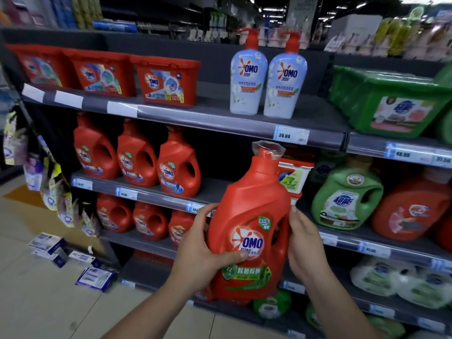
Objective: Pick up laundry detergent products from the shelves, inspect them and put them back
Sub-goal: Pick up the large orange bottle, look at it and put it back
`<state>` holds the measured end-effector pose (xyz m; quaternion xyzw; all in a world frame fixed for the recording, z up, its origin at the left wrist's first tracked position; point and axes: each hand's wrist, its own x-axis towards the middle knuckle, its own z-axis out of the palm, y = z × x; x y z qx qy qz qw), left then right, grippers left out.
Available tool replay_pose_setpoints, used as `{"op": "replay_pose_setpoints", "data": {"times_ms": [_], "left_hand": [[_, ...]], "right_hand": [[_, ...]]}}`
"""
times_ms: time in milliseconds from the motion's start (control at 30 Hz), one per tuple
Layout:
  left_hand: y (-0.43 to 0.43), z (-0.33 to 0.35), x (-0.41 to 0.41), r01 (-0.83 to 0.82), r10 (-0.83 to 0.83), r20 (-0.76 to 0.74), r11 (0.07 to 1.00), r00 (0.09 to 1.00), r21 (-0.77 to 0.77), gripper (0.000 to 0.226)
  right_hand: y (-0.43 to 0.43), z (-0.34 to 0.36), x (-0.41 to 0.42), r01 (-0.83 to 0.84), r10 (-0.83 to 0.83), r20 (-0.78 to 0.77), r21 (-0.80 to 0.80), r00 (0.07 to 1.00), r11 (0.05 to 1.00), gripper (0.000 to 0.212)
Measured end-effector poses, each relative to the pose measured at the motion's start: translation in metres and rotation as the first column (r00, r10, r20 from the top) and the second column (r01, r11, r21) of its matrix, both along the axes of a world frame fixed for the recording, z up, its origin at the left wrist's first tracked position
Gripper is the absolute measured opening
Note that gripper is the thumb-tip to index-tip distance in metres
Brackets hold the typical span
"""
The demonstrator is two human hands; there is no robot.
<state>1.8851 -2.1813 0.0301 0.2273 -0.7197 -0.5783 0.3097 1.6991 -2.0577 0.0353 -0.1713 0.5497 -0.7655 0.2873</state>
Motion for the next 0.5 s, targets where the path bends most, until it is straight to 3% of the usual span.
{"op": "replay_pose_setpoints", "data": {"times_ms": [133,233,367,500], "left_hand": [[-0.028,0.003,0.008,-0.007,0.007,0.013,1.000,1.000,-0.006,0.101],[-0.057,0.003,0.013,0.031,-0.022,-0.052,0.986,0.998,0.167,0.086],[-0.091,-0.002,0.015,0.092,-0.057,-0.096,0.903,0.994,0.419,0.061],[-0.114,-0.013,0.016,0.106,-0.075,-0.079,0.850,0.994,0.516,0.057]], "right_hand": [[-0.024,0.002,0.008,-0.049,0.049,-0.001,-0.030,0.999,0.998,0.038],[-0.038,0.009,0.009,-0.105,0.105,-0.050,-0.001,0.993,0.994,0.030],[-0.051,0.020,0.012,-0.140,0.144,-0.102,0.039,0.984,0.989,0.042],[-0.062,0.023,0.017,-0.147,0.149,-0.139,0.031,0.979,0.989,0.043]]}}
